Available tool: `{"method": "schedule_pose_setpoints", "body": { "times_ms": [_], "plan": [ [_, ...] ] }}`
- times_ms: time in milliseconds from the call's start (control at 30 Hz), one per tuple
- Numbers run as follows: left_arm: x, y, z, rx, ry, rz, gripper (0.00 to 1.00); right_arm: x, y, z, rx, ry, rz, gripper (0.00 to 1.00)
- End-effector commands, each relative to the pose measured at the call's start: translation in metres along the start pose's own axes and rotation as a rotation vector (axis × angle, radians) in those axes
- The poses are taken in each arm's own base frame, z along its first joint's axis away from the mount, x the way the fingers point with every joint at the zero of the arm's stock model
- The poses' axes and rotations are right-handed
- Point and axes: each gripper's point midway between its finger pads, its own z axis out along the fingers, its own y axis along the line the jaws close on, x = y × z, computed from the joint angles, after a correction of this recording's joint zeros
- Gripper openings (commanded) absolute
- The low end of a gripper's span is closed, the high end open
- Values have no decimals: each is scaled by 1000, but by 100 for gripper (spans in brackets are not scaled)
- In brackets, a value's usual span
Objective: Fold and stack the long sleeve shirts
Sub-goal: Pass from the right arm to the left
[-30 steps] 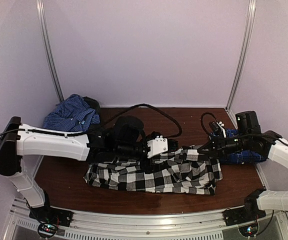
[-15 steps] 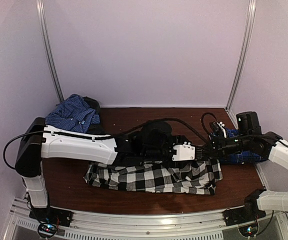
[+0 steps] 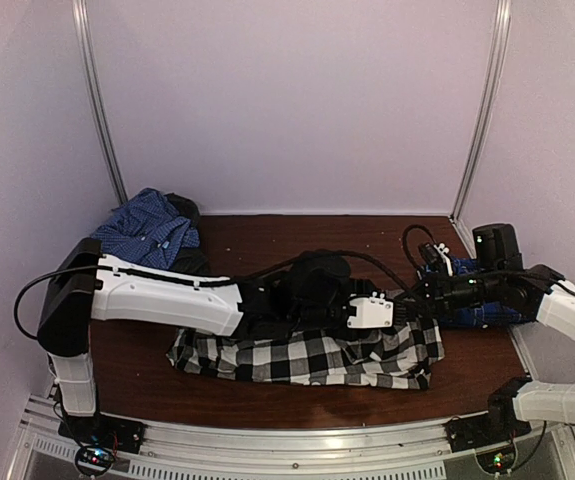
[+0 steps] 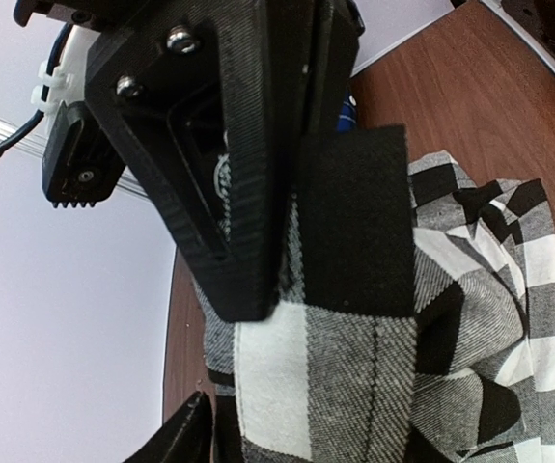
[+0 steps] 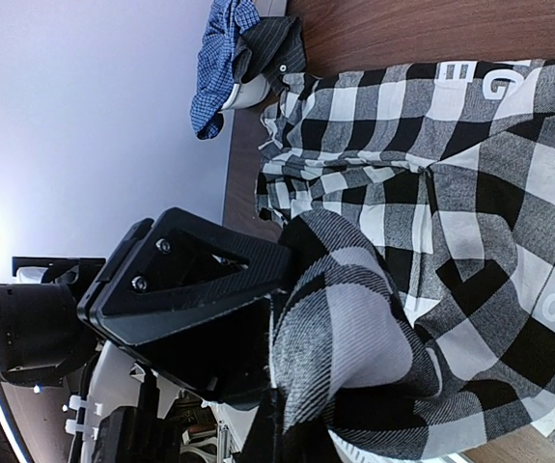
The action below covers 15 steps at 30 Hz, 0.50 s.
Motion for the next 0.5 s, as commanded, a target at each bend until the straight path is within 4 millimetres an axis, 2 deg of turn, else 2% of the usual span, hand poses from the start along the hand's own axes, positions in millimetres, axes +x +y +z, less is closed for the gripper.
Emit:
{"method": "schedule_pose_setpoints", "body": {
  "times_ms": [0, 133, 400, 467],
  "plan": [
    [-10, 18, -3, -87, -21, 0, 55, 3, 8, 0, -31, 5, -29, 0],
    [-11, 21, -3, -116, -20, 5, 52, 3, 7, 0, -30, 5, -30, 0],
    [-20, 20, -6, -123, -28, 8, 31, 2, 7, 0, -30, 3, -30, 0],
    [-20, 18, -6, -111, -25, 6, 22, 2, 8, 0, -32, 1, -32, 0]
  ]
}}
